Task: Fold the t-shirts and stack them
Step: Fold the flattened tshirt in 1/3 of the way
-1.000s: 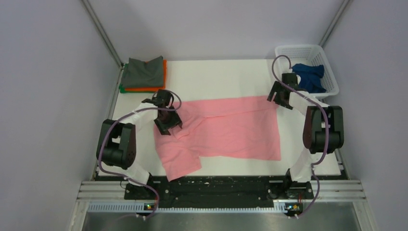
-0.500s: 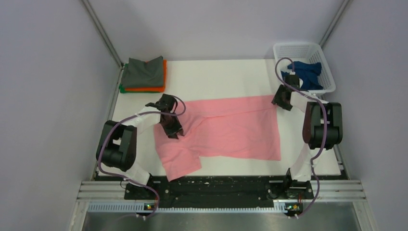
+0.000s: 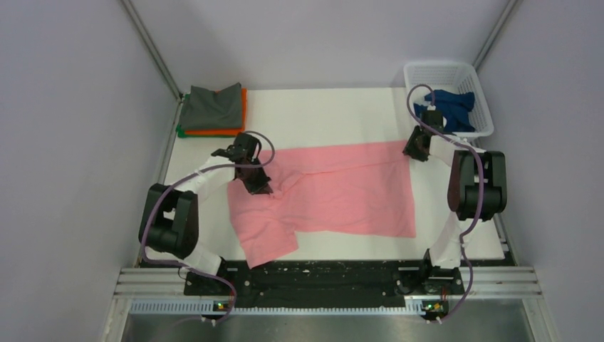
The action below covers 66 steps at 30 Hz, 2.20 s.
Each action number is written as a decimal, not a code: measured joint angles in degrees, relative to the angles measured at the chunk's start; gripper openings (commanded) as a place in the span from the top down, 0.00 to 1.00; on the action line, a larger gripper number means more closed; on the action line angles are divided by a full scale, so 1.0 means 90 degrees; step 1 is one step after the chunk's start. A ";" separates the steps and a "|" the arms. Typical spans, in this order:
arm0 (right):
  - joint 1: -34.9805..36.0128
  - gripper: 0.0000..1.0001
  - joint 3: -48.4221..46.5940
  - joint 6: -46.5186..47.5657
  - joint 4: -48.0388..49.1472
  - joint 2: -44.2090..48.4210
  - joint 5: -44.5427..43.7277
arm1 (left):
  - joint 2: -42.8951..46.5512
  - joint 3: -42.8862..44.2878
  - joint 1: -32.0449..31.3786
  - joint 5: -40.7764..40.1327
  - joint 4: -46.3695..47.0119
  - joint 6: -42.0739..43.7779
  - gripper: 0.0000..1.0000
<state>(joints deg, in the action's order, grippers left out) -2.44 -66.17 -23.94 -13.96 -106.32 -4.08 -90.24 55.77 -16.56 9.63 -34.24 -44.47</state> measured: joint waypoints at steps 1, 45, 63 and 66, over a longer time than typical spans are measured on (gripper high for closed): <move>0.0000 0.69 0.0000 -0.0015 0.0012 0.0000 0.0027 | 0.0068 0.0017 0.0005 0.0000 0.0002 -0.0002 1.00; 0.0682 0.97 0.1018 -0.0461 0.1406 0.0398 -0.1472 | 0.0763 0.0180 0.0614 0.0143 0.0316 0.0056 1.00; 0.0682 1.00 0.0971 -0.0260 0.1095 0.0719 -0.1467 | 0.0704 0.0573 0.0741 0.0189 0.0304 0.0129 1.00; 0.0685 0.93 0.0959 -0.0219 0.1005 0.0882 -0.1365 | 0.0702 0.0755 0.0787 0.0163 0.0306 0.0148 1.00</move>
<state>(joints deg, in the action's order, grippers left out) 3.73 -57.54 -25.91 -4.91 -98.39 -16.36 -83.92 62.57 -9.47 11.09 -31.48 -43.13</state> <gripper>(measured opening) 0.004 0.020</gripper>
